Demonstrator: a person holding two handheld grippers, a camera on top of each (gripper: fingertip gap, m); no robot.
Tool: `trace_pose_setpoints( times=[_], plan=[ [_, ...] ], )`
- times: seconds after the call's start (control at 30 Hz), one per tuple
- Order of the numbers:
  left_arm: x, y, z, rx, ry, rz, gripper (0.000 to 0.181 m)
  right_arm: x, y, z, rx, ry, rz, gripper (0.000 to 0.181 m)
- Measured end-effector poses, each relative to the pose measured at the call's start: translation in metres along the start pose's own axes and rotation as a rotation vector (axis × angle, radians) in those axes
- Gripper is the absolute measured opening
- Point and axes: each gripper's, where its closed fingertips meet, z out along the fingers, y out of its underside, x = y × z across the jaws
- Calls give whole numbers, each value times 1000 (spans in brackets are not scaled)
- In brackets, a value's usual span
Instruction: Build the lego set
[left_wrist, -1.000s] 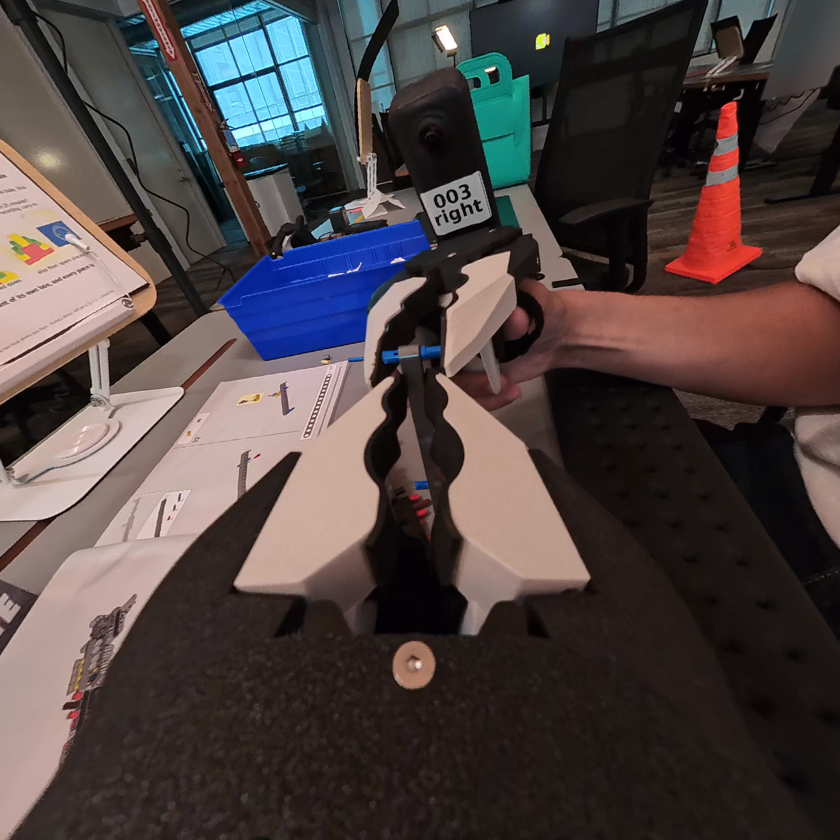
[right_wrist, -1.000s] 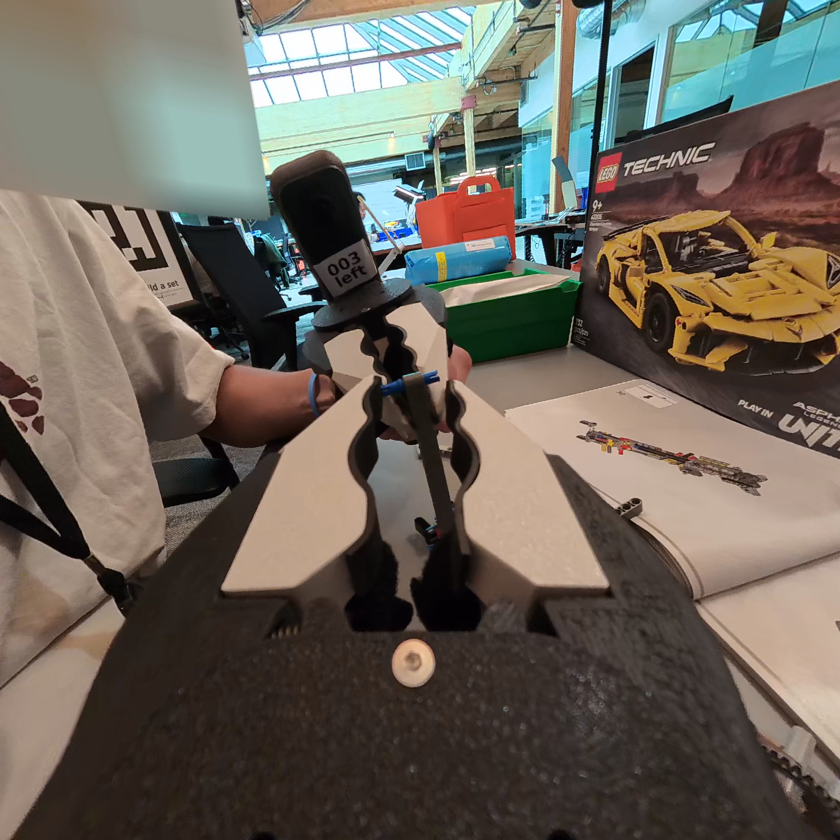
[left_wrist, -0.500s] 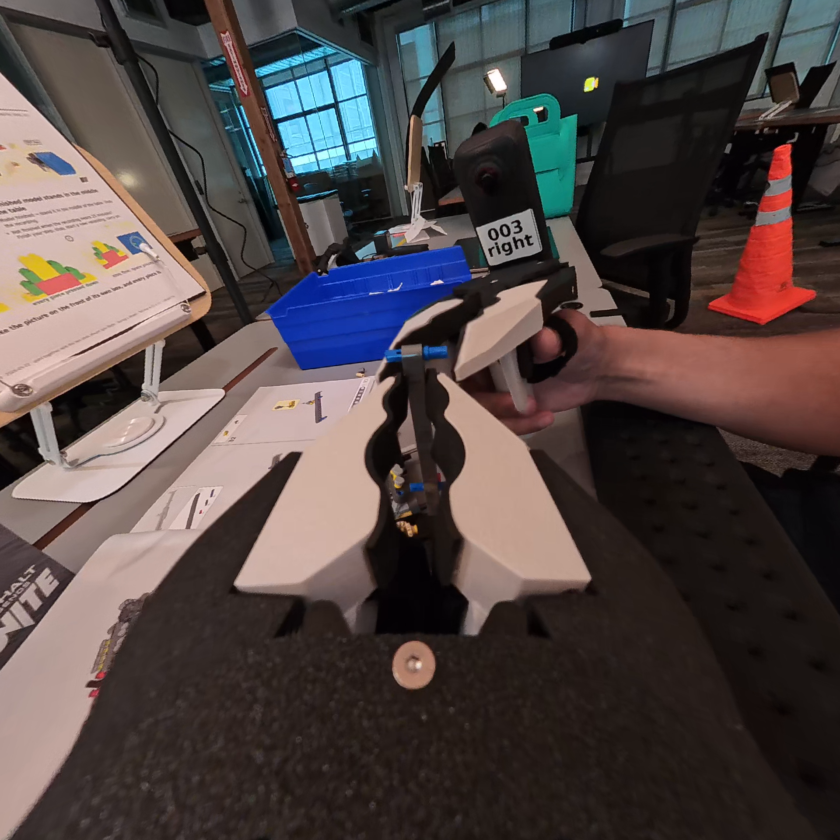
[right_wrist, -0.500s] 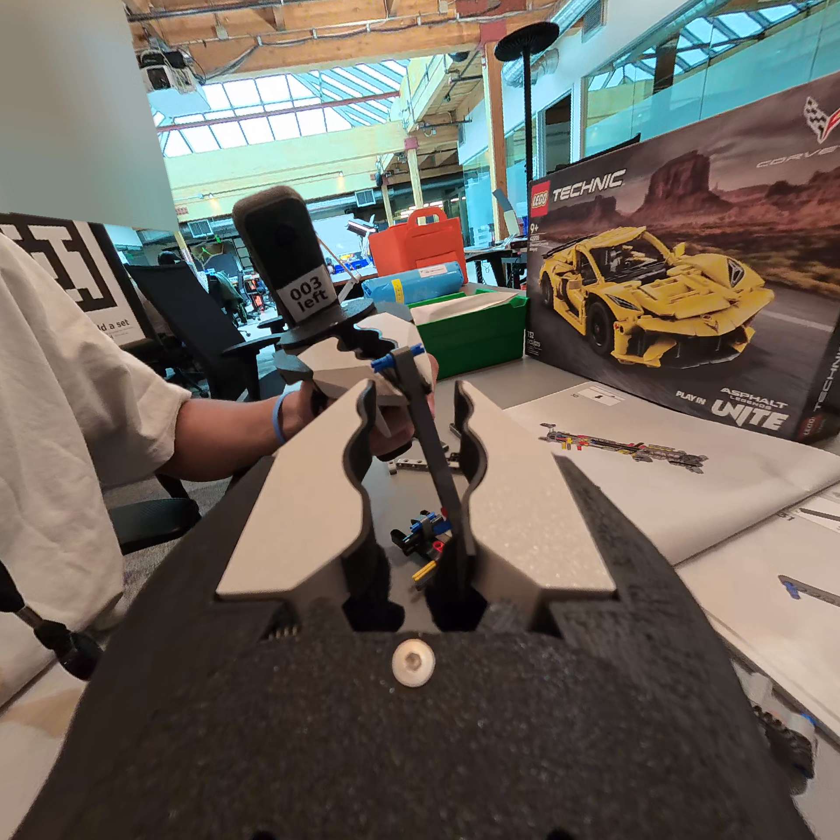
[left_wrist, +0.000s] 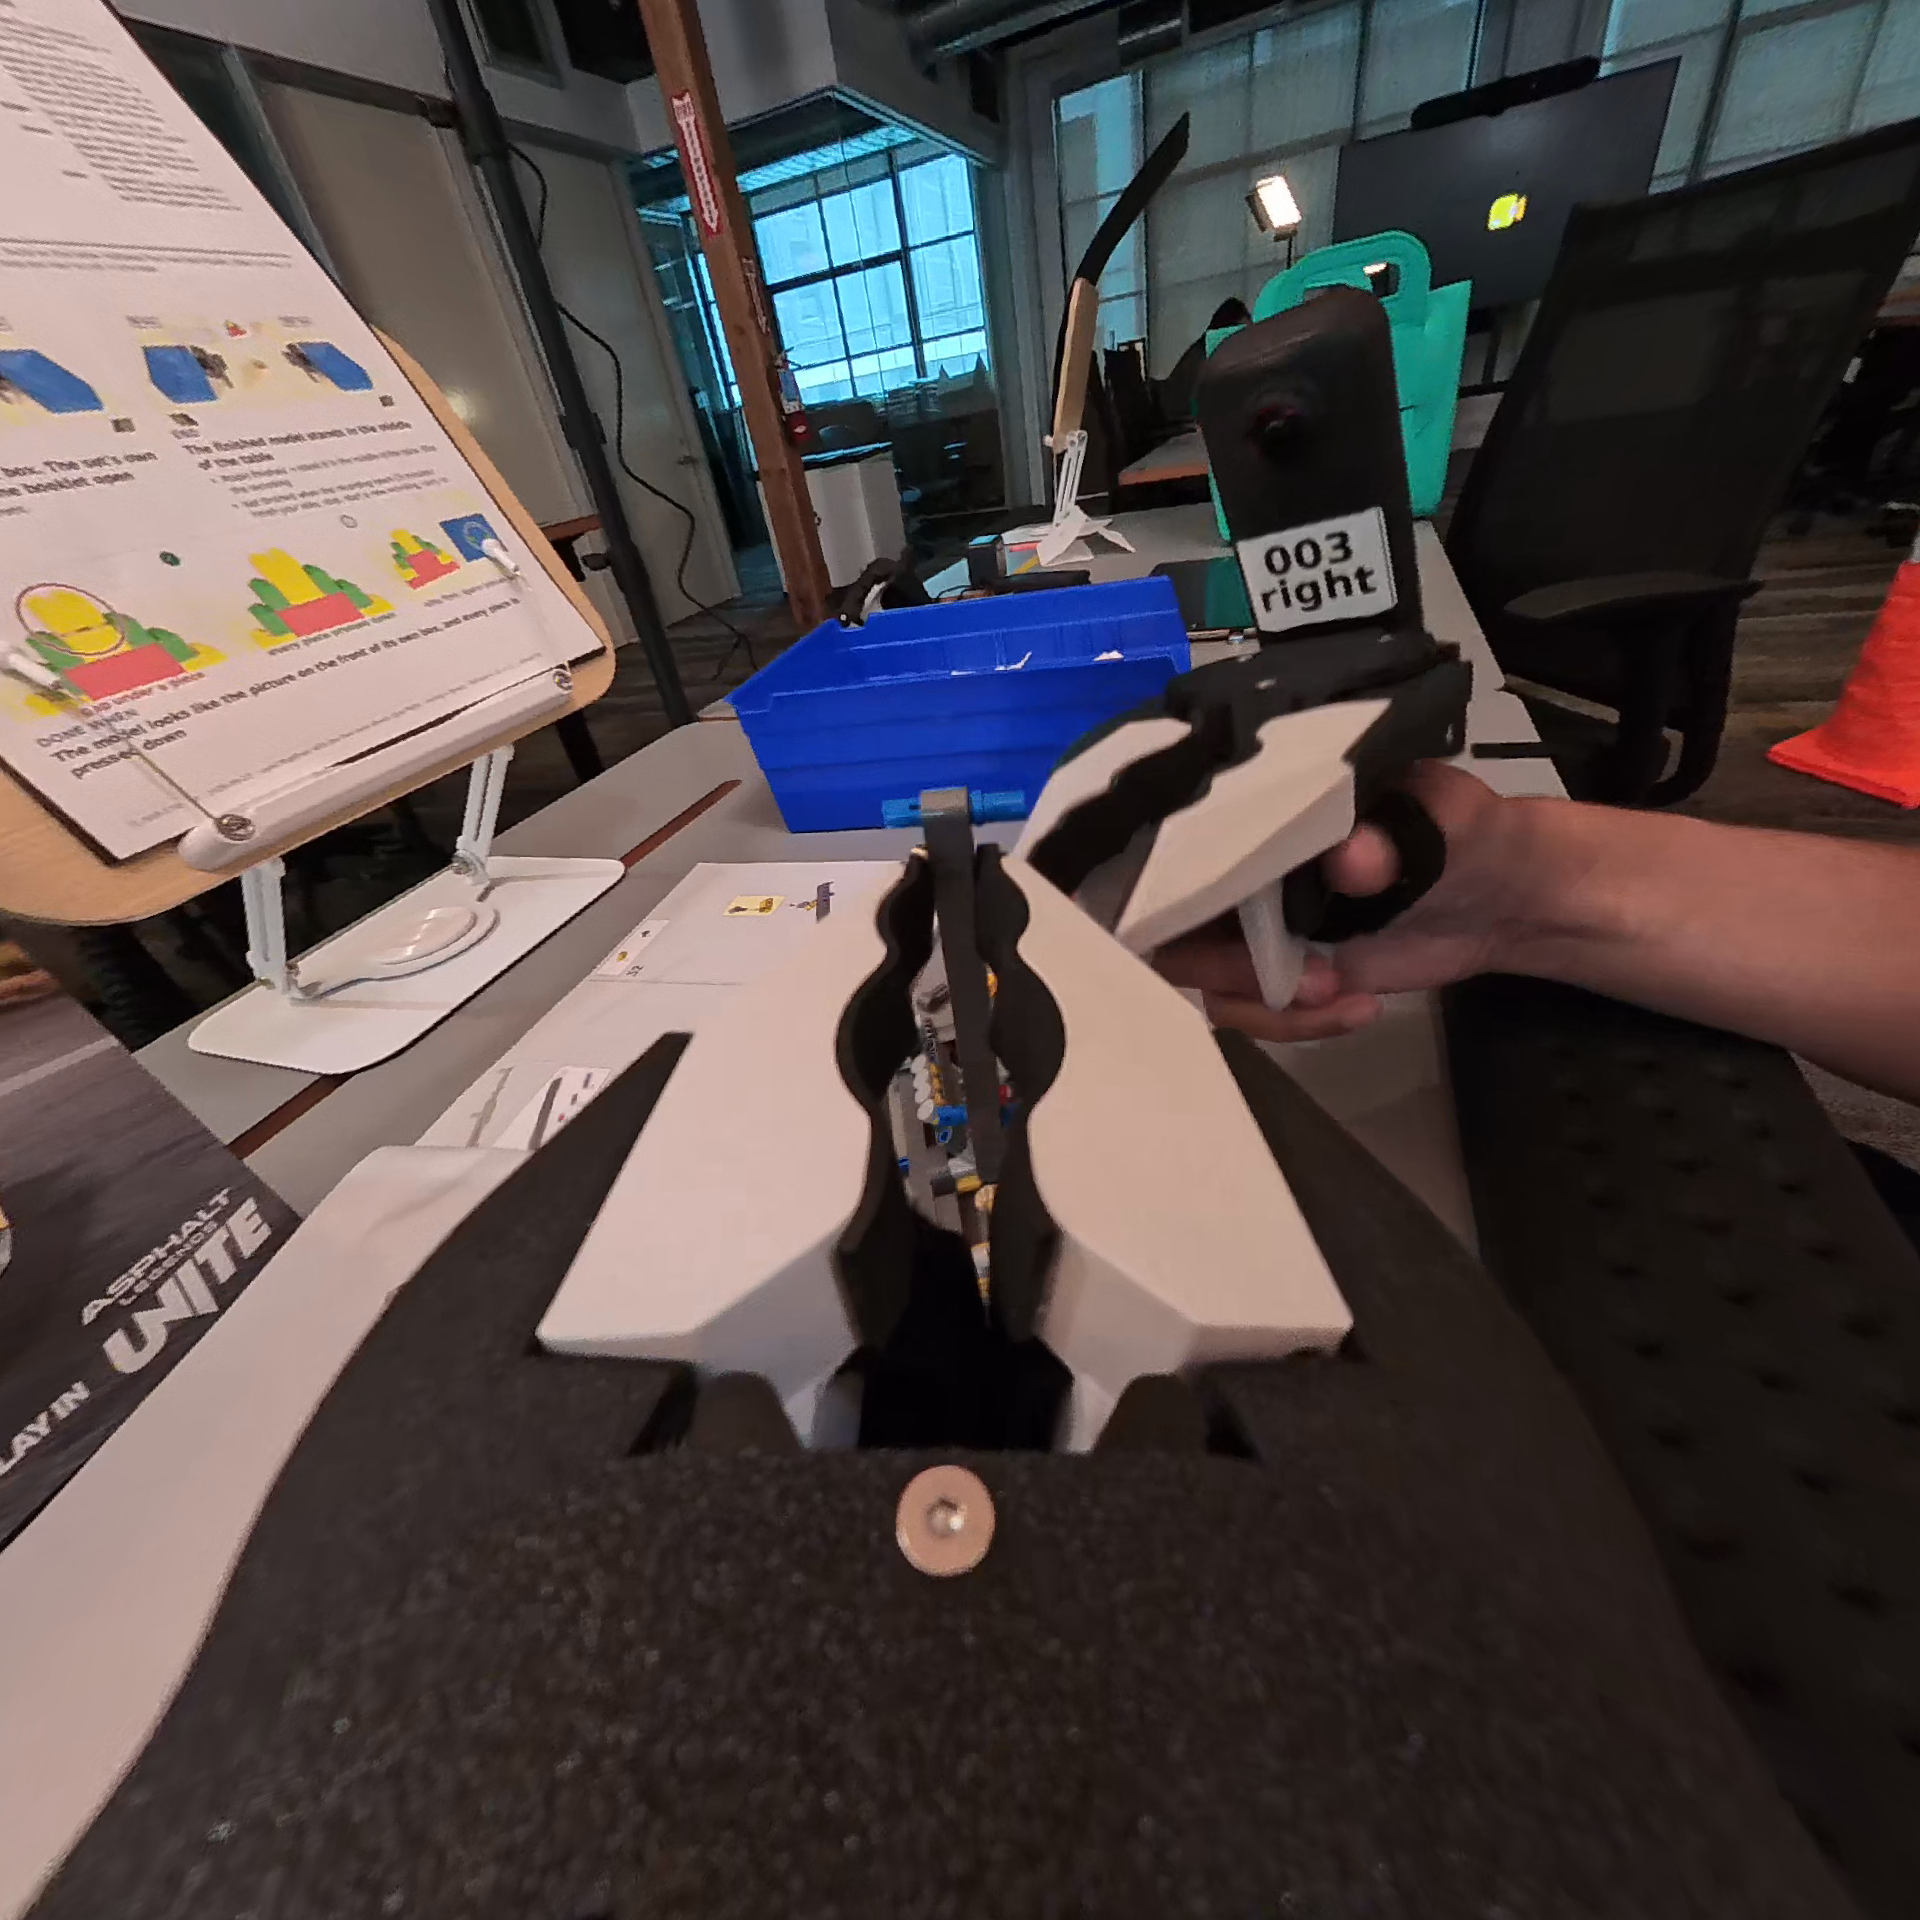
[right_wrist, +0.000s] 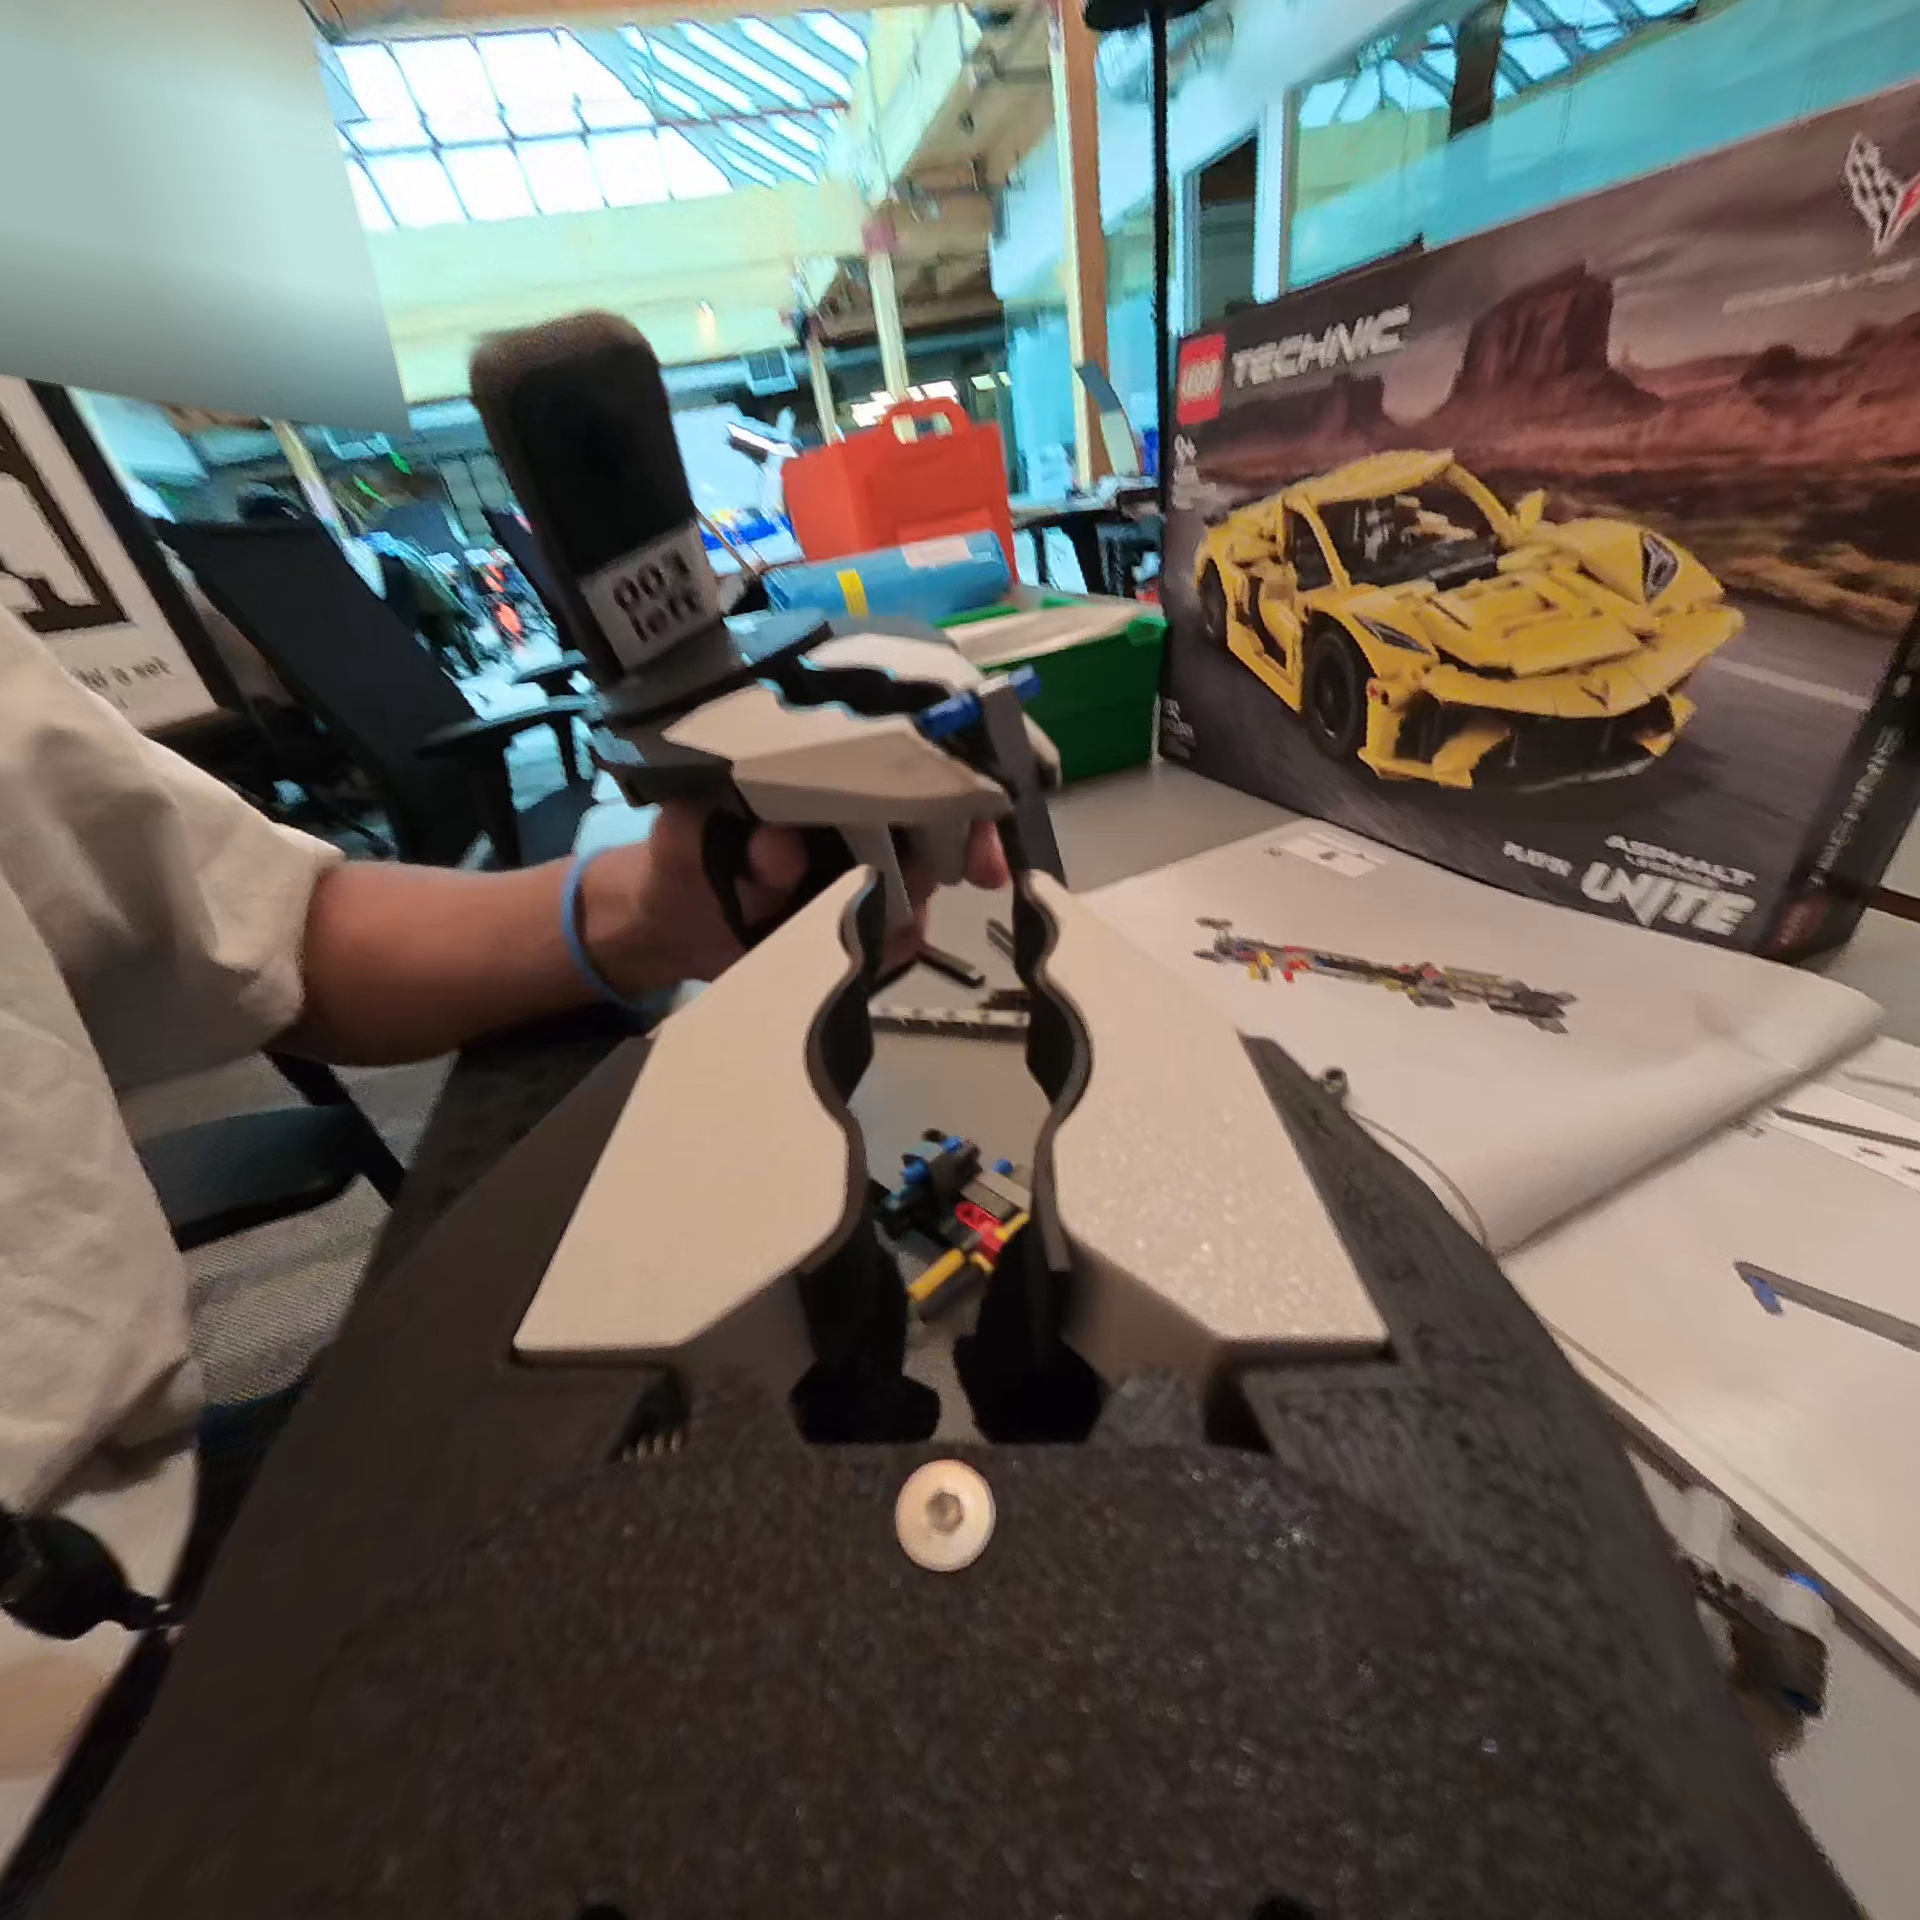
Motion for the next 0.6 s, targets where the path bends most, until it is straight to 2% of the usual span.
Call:
trace_pose_setpoints(
  times=[0.13,0.23,0.4,0.43,0.5,0.6],
  plan=[
    [-11,1,-1,8,-39,-60,7,12,19,8,-108,96,-53,25],
    [-23,6,-1,5,-79,-136,7,24,22,8,-138,188,-109,26],
    [-22,11,5,21,-55,-273,7,41,21,13,-154,312,-162,26],
    [-21,13,7,13,-59,-280,6,44,22,14,-168,334,-173,25],
    [-20,17,11,-1,-58,-290,6,52,24,12,-198,377,-217,11],
    [-24,24,11,-28,-69,-304,7,56,28,11,-227,399,-262,9]
  ],
)
